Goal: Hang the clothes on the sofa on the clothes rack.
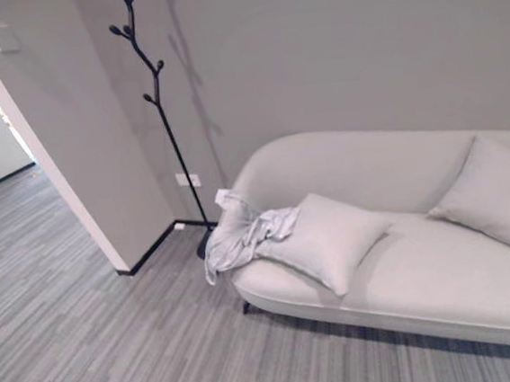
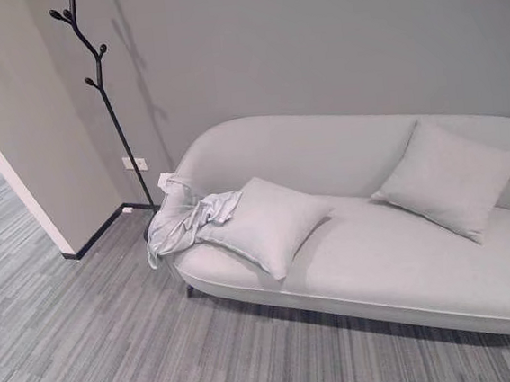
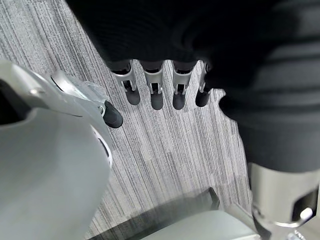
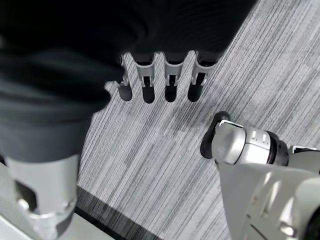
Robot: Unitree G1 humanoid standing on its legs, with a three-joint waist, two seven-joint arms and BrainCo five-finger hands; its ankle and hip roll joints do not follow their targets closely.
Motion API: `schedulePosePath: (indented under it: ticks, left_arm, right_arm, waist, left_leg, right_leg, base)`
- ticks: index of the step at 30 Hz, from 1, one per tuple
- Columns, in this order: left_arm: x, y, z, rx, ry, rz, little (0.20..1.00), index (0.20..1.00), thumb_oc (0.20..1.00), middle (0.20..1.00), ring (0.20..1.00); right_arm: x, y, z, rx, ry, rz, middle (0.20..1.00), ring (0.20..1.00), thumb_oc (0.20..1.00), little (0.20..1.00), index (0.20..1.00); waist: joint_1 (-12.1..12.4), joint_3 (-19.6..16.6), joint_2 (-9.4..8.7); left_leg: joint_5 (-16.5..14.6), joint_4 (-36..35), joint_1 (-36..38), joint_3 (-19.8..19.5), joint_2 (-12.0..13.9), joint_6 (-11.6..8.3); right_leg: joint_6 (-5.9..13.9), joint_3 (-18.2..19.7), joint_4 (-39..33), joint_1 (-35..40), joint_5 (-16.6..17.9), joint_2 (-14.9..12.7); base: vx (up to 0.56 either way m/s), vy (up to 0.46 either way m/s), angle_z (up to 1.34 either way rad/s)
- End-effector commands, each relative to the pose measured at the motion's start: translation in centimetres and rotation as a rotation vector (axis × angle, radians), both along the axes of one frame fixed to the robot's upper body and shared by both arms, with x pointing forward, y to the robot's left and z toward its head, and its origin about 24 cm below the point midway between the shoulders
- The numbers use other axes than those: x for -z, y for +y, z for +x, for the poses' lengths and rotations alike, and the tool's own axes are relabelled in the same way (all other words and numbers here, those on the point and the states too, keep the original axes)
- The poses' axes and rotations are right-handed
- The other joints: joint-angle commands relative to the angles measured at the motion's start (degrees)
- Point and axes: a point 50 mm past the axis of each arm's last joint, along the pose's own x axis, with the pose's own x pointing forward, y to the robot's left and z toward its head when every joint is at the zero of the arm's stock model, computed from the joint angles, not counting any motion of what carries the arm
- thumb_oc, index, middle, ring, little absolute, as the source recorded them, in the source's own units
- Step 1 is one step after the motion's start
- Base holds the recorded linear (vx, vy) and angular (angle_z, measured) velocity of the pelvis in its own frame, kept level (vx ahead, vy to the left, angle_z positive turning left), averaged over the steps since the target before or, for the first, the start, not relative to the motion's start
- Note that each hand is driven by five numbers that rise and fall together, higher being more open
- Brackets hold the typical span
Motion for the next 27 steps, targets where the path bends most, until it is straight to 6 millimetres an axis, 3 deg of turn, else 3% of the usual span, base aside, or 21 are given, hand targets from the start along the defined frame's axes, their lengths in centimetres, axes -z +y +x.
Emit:
schedulePosePath:
  ticks: [1,15,27]
  left_arm:
    - [-0.1,-0.5,2.7,-0.011,-0.072,0.0,1.0,1.0,1.0,1.0,1.0]
    - [0.0,-1.2,2.5,0.176,-0.057,-0.021,1.0,1.0,1.0,1.0,1.0]
    - [0.1,-1.2,1.9,0.196,-0.033,-0.023,1.0,1.0,1.0,1.0,1.0]
  right_arm:
    - [0.3,1.2,1.8,-0.032,-0.018,0.029,1.0,1.0,1.0,1.0,1.0]
    - [0.3,1.2,2.0,-0.199,-0.021,0.052,1.0,1.0,1.0,1.0,1.0]
    - [0.3,1.1,1.9,-0.23,-0.026,0.055,1.0,1.0,1.0,1.0,1.0]
  waist:
    - [-0.95,0.63,-1.27]
    - [-0.73,0.68,-1.44]
    - [-0.64,0.6,-1.57]
  left_leg:
    - [1.47,-1.64,0.96,-1.45,4.47,-4.04]
    - [1.12,-1.52,0.66,-1.85,4.07,-3.84]
    - [0.43,-0.91,0.77,-2.0,3.8,-3.75]
  right_leg:
    - [4.72,-0.18,-16.73,5.22,10.41,-2.03]
    - [4.85,-0.33,-16.73,5.0,10.57,-2.39]
    - [4.83,-0.26,-16.73,5.27,10.45,-2.61]
  base:
    - [0.0,0.0,0.0]
    - [0.0,0.0,0.0]
    - [0.01,0.0,0.0]
